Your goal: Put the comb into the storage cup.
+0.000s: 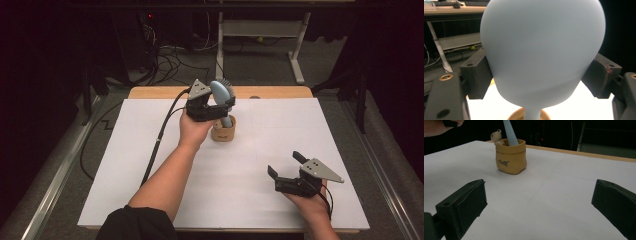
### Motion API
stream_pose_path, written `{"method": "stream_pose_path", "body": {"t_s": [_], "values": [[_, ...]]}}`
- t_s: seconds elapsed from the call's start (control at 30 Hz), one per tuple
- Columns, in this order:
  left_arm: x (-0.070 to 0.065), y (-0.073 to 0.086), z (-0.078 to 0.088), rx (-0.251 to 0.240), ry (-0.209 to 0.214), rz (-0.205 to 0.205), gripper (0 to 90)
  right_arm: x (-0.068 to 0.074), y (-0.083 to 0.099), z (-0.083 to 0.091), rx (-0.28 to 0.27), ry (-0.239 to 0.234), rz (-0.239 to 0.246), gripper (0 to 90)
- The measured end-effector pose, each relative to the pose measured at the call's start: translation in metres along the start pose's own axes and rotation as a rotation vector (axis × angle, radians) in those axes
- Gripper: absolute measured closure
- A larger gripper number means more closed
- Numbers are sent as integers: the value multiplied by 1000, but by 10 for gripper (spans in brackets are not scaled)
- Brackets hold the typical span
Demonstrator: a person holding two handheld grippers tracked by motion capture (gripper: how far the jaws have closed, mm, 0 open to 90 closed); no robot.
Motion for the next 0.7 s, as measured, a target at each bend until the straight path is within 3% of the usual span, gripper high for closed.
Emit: {"method": "stream_pose_path", "body": {"t_s": [0.7], "values": [[4, 12, -10, 22, -1, 23, 199, 1, 1, -1, 2, -2, 0, 5]]}}
Point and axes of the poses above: each handheld gripper's, and its own axes: z roughly backward along the jaws, y roughly out of its underside, x roughly to its left, the point moved 3 cm from there along -z, roughly forward along the jaws, and after that the axes turned 11 degrees about z, right-handed, at the moved point
